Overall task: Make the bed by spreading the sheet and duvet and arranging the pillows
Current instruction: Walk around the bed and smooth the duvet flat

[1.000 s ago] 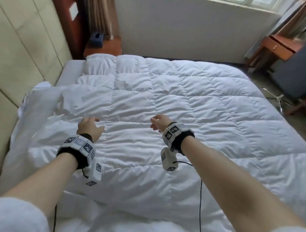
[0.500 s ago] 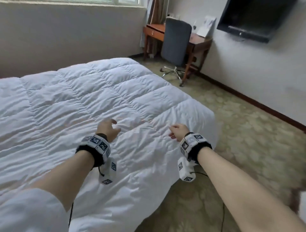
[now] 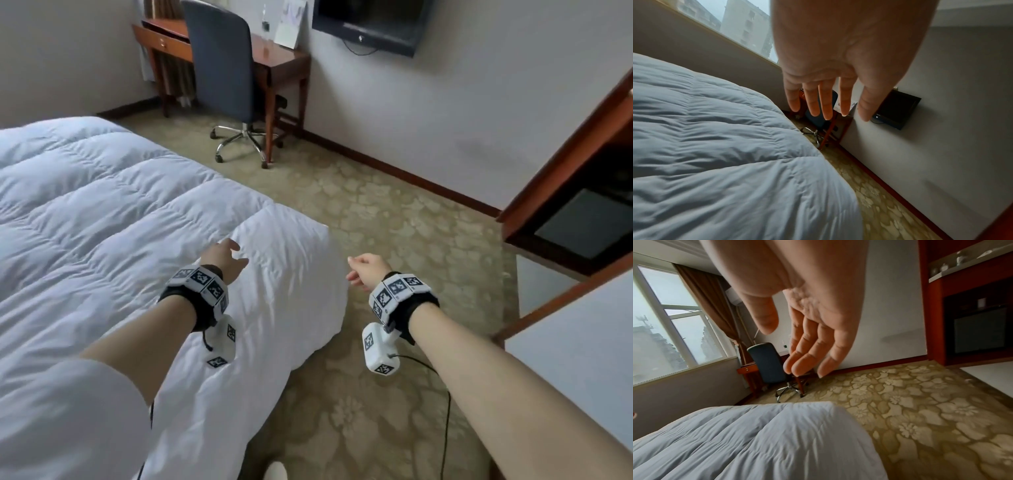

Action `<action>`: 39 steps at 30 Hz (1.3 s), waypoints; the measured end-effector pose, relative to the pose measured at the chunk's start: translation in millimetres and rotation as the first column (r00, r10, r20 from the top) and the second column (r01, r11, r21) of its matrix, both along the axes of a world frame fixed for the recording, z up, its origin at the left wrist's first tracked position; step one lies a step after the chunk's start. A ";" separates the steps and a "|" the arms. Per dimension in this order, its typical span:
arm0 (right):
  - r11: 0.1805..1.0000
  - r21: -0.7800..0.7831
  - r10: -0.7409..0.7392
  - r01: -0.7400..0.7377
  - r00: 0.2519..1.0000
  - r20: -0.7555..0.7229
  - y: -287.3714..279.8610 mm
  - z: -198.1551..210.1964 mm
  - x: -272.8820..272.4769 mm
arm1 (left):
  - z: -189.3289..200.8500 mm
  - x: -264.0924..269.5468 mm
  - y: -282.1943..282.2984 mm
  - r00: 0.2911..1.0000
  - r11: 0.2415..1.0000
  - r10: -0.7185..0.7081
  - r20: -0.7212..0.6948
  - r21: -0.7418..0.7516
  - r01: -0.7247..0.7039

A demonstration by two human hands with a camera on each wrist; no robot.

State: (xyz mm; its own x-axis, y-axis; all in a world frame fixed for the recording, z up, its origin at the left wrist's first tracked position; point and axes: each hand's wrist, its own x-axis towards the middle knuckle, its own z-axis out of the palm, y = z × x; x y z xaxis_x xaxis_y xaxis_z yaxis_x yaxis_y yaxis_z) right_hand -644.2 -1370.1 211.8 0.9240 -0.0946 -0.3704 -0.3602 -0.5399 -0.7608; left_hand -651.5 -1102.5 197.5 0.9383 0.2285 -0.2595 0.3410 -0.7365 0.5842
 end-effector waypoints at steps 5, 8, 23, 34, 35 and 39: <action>0.996 -0.034 -0.077 0.078 0.996 0.039 -71.5 16.8 101.6 | 14.1 117.5 -60.2 0.997 0.998 -0.070 0.012 0.006 0.070; 0.997 -0.029 -0.076 0.076 0.997 0.019 -103.7 7.3 153.2 | 10.0 174.1 -82.1 0.997 0.996 -0.079 0.002 0.028 0.079; 0.974 0.018 0.224 -0.224 0.974 -0.018 -181.4 -21.3 530.3 | -24.6 426.9 -166.1 0.931 0.939 0.344 -0.122 0.050 -0.340; 0.908 0.021 0.419 -0.419 0.908 0.014 -128.6 -1.3 817.9 | -28.1 687.9 -131.4 0.863 0.864 0.501 -0.068 -0.023 -0.503; 0.907 0.026 0.419 -0.419 0.908 0.027 -122.3 5.5 843.7 | -25.4 711.6 -126.4 0.859 0.860 0.508 -0.064 -0.028 -0.510; 0.901 0.051 0.428 -0.432 0.901 0.065 -88.6 32.3 955.2 | 1.5 809.8 -100.7 0.852 0.851 0.523 -0.031 -0.035 -0.524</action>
State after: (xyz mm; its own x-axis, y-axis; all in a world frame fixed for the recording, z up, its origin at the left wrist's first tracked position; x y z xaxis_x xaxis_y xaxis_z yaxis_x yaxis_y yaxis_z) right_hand 311.0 -1458.6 244.1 0.8872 0.3379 -0.3141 -0.0639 -0.5843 -0.8090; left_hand 158.3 -1203.1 198.9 0.6777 0.6732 -0.2959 0.6806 -0.4218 0.5991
